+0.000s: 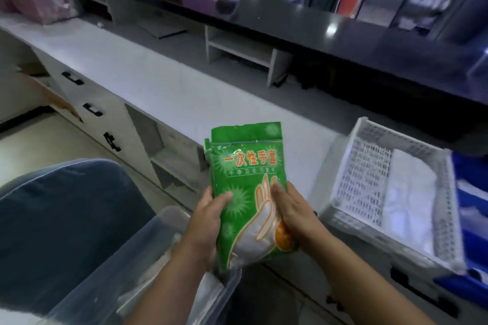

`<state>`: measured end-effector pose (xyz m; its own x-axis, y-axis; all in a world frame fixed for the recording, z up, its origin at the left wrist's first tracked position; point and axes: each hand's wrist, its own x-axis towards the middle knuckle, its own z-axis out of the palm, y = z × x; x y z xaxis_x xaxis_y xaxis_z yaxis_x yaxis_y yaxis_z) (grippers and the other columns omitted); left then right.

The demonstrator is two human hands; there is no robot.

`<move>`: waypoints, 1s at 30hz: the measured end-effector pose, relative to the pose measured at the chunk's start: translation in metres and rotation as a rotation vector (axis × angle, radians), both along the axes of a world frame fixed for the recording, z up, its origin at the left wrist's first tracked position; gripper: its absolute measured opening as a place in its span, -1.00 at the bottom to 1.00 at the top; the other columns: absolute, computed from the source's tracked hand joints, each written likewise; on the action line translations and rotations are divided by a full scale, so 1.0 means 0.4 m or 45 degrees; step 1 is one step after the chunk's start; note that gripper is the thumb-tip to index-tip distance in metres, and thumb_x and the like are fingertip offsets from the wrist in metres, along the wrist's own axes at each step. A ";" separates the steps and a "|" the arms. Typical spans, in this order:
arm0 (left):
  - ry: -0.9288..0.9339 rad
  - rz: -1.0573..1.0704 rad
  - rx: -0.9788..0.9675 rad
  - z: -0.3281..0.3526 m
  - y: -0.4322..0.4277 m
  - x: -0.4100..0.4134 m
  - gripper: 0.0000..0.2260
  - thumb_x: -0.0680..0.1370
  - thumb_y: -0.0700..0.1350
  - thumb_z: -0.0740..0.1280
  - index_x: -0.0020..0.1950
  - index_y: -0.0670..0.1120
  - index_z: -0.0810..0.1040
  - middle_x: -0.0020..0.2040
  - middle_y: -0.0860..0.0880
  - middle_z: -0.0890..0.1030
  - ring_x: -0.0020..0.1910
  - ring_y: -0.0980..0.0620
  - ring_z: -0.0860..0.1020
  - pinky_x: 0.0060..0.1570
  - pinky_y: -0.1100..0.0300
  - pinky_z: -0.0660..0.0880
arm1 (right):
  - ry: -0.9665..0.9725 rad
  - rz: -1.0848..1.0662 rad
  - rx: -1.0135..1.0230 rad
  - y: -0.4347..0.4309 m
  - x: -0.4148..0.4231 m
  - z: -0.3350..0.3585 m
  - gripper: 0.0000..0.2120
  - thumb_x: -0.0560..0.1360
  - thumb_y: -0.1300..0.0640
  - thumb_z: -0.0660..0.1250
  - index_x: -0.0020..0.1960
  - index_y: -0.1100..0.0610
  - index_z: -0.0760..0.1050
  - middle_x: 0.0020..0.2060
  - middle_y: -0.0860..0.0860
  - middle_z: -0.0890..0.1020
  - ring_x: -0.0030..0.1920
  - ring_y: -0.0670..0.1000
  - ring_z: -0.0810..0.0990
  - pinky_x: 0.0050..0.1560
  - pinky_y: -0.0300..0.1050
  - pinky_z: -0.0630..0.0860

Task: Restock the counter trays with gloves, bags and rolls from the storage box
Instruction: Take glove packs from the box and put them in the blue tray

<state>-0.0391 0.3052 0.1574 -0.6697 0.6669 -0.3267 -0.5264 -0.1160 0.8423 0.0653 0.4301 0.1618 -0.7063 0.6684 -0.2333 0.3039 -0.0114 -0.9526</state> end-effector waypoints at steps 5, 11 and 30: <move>0.302 -0.154 -0.113 0.035 0.165 0.180 -0.65 0.33 -0.22 0.47 0.06 -0.07 0.50 -0.02 -0.17 0.68 -0.03 -0.20 0.65 0.04 -0.13 0.56 | 0.091 -0.192 0.108 0.138 0.203 0.030 -0.90 0.55 0.07 0.26 -0.02 0.08 0.49 -0.16 0.02 0.65 -0.15 -0.04 0.64 -0.20 -0.27 0.56; 0.403 -0.184 -0.131 0.054 0.376 0.416 -0.72 0.33 -0.27 0.50 -0.01 -0.10 0.56 -0.16 -0.11 0.71 -0.15 -0.14 0.68 -0.14 -0.03 0.61 | 0.233 -0.351 -0.110 0.322 0.492 0.084 -0.68 0.36 -0.04 0.40 0.02 0.11 0.50 -0.05 0.16 0.68 -0.06 0.14 0.68 -0.06 0.05 0.63; 0.043 -0.393 0.148 0.107 0.868 0.793 -0.85 0.49 -0.17 0.35 0.04 -0.15 0.53 -0.11 -0.19 0.70 -0.15 -0.17 0.68 -0.31 0.05 0.61 | 0.113 -0.523 -0.080 0.659 0.957 0.107 -0.68 0.34 0.26 0.49 0.03 0.02 0.53 -0.12 0.05 0.71 -0.11 0.02 0.70 -0.11 -0.07 0.63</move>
